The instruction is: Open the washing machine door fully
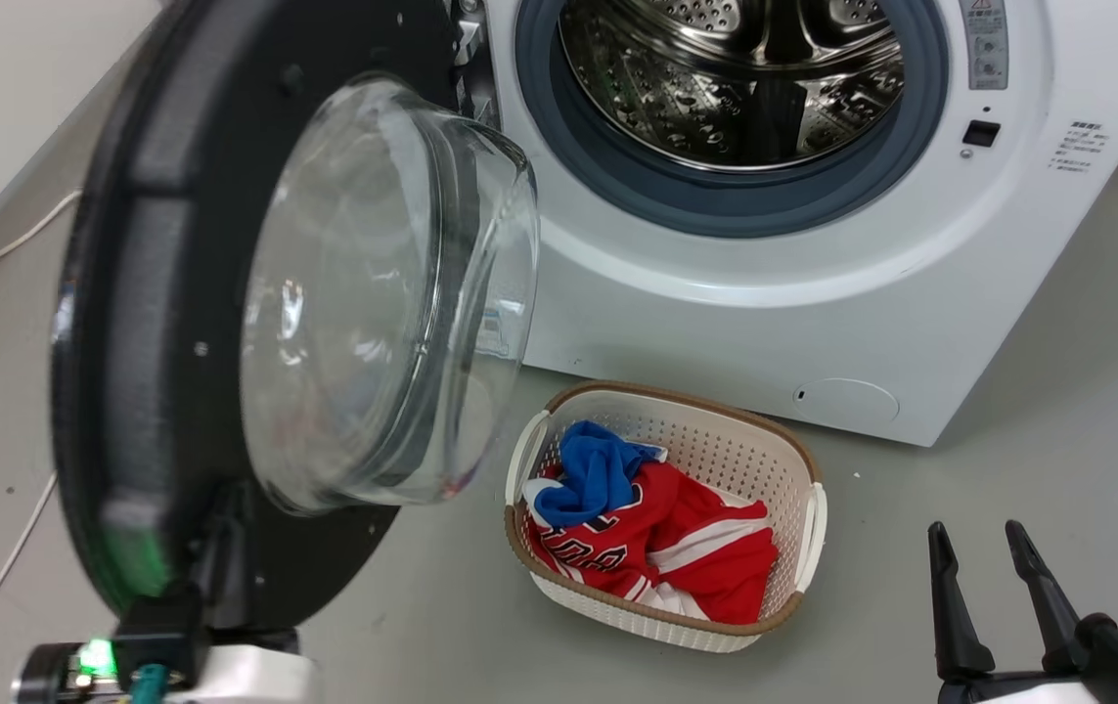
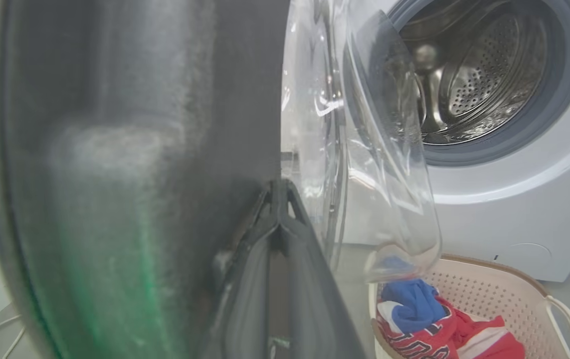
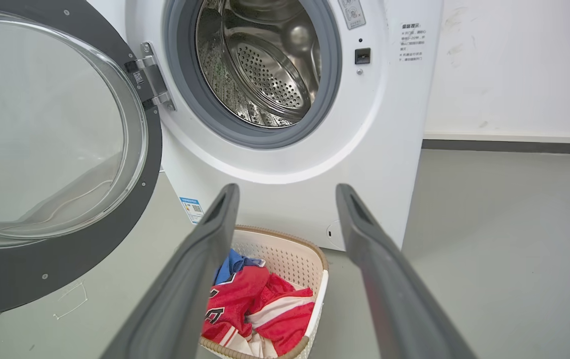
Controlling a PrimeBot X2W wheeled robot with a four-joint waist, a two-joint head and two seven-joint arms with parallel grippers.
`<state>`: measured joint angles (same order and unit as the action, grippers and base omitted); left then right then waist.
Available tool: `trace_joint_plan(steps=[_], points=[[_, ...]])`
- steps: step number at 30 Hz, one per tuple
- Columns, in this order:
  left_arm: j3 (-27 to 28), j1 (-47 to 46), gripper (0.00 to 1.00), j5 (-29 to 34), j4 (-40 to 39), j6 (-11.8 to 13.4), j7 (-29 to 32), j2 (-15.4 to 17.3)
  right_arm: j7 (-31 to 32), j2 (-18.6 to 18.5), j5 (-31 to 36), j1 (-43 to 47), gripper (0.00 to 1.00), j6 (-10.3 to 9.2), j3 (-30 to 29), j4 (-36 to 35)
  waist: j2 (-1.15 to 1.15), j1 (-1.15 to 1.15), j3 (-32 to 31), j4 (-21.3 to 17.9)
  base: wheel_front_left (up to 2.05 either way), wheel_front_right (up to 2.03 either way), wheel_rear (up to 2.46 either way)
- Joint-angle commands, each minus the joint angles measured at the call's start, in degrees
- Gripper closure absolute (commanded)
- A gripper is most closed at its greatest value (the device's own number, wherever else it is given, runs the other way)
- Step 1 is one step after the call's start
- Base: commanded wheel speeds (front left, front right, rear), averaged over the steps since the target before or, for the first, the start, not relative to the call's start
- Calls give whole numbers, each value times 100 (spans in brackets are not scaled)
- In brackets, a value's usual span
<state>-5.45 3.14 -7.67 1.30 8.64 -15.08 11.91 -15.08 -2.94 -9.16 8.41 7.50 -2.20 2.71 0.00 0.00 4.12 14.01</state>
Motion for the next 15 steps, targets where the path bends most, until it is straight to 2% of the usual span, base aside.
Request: trace_joint_plan(steps=[1,15], points=[[217,-113,100,-38,27,18,-13,48,-12,13,34,-84,0,-1,-1,-14,0,0,76,37,0,0,0],[1754,-900,100,-233,501,-321,-13,-25,-12,13,349,-471,0,-1,-41,-93,0,0,700,17,0,0,0]])
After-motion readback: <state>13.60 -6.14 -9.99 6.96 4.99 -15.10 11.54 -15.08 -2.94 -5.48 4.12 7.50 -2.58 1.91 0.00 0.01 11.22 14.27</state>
